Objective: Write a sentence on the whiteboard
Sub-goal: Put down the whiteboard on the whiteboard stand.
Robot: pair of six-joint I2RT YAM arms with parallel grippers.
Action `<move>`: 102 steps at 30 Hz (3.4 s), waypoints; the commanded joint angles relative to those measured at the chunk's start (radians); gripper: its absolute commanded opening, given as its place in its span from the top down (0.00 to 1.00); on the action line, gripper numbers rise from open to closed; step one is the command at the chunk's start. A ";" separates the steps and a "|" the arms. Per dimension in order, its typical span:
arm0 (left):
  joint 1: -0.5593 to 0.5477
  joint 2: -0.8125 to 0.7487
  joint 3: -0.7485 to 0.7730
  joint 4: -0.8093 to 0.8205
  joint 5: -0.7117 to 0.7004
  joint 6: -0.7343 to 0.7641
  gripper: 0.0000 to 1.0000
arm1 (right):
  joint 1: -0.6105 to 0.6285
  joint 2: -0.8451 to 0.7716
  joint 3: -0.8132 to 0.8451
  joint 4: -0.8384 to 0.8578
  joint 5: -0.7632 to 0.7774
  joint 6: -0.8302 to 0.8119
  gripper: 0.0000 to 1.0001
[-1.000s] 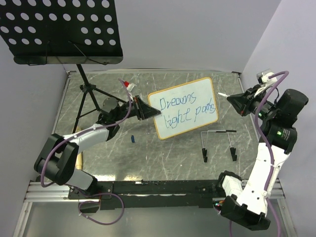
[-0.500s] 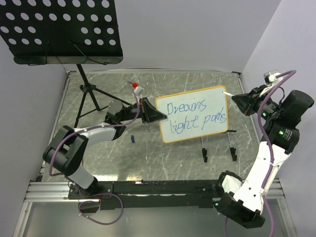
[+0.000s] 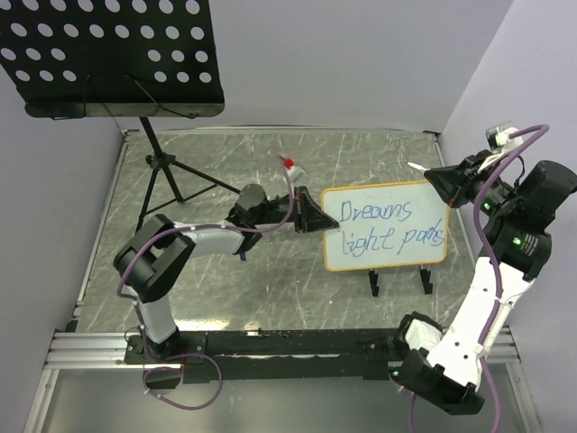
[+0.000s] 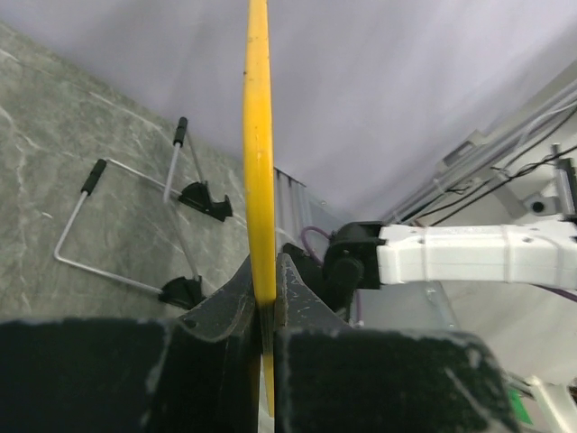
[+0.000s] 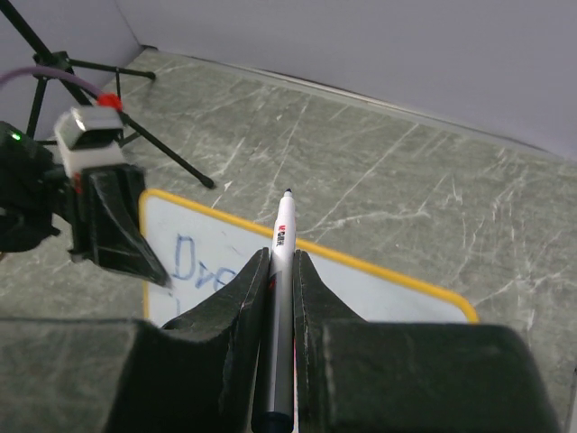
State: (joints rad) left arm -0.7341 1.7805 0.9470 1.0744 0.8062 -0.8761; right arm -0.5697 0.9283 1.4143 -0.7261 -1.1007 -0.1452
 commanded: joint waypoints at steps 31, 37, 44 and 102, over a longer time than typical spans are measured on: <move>-0.206 0.220 0.076 0.081 -0.308 0.318 0.99 | -0.019 -0.003 -0.014 0.137 -0.139 0.102 1.00; -0.206 0.172 0.130 -0.066 -0.312 0.284 0.99 | -0.021 -0.008 -0.025 0.142 -0.143 0.102 1.00; -0.206 0.146 0.191 -0.133 -0.288 0.229 0.99 | -0.021 -0.013 -0.035 0.145 -0.149 0.102 1.00; -0.199 0.214 0.056 0.024 -0.301 0.282 0.99 | -0.021 -0.039 -0.087 0.186 -0.183 0.130 1.00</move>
State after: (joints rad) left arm -0.9253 2.0426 0.9943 1.1042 0.5007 -0.6456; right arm -0.5831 0.9051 1.3338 -0.5880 -1.2545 -0.0319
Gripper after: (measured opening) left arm 0.088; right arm 0.188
